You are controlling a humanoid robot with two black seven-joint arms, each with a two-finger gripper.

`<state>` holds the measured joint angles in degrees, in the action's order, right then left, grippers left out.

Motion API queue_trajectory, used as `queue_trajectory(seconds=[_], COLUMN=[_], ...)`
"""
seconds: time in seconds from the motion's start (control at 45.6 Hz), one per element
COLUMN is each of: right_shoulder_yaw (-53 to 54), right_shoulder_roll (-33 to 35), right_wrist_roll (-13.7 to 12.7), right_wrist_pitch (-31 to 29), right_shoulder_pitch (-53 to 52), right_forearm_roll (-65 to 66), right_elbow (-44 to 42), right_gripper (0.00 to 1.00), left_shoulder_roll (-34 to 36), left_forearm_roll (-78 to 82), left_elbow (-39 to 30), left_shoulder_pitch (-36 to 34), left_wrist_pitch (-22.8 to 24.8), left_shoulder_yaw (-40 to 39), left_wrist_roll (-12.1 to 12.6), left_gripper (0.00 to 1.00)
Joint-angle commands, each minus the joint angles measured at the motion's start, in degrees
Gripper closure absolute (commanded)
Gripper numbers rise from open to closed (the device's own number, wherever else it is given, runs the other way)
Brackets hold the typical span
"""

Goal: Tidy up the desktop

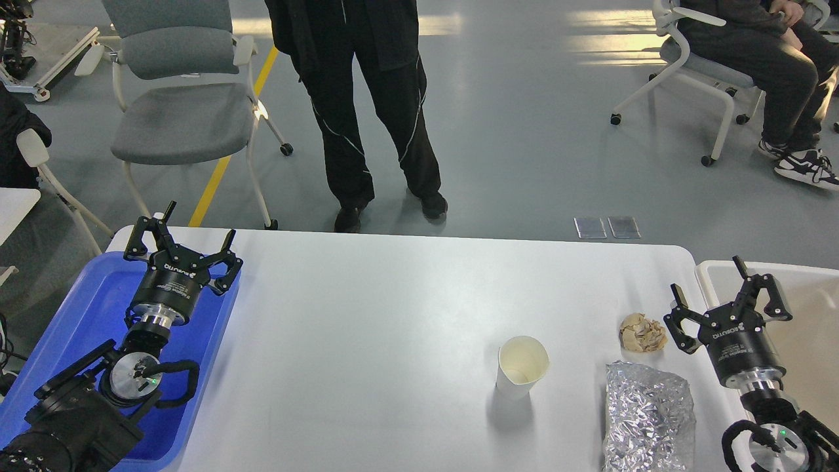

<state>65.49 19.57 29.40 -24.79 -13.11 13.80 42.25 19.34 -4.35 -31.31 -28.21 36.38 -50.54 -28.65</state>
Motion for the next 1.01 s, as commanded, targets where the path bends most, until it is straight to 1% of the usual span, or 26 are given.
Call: queue_trajectory(seconds=[0.0, 0.439, 0.68, 0.987], right_shoulder_yaw=[-0.18, -0.62, -0.80, -1.06], right_shoulder_roll=[-0.06, 0.82, 0.12, 0.29], right_wrist_roll=[0.04, 0.04, 0.04, -0.40], right_wrist_pitch=[0.18, -0.34, -0.43, -0.08], right_shoulder_pitch=[0.01, 0.45, -0.25, 0.72], right_forearm_roll=[0.00, 0.27, 0.18, 0.00], right_elbow=[-0.15, 0.20, 0.55, 1.08], right_gripper=[0.00, 0.00, 0.00, 0.00], left_shoulder_roll=[0.00, 0.00, 0.00, 0.00], left_forearm_roll=[0.05, 0.05, 0.05, 0.05], left_elbow=[0.02, 0.02, 0.02, 0.02], left_shoulder_pitch=[0.00, 0.00, 0.00, 0.00], left_wrist_pitch=[0.00, 0.00, 0.00, 0.00], left_shoulder_yaw=[0.00, 0.00, 0.00, 0.00], left_wrist_roll=[0.00, 0.00, 0.00, 0.00], left_gripper=[0.00, 0.00, 0.00, 0.00])
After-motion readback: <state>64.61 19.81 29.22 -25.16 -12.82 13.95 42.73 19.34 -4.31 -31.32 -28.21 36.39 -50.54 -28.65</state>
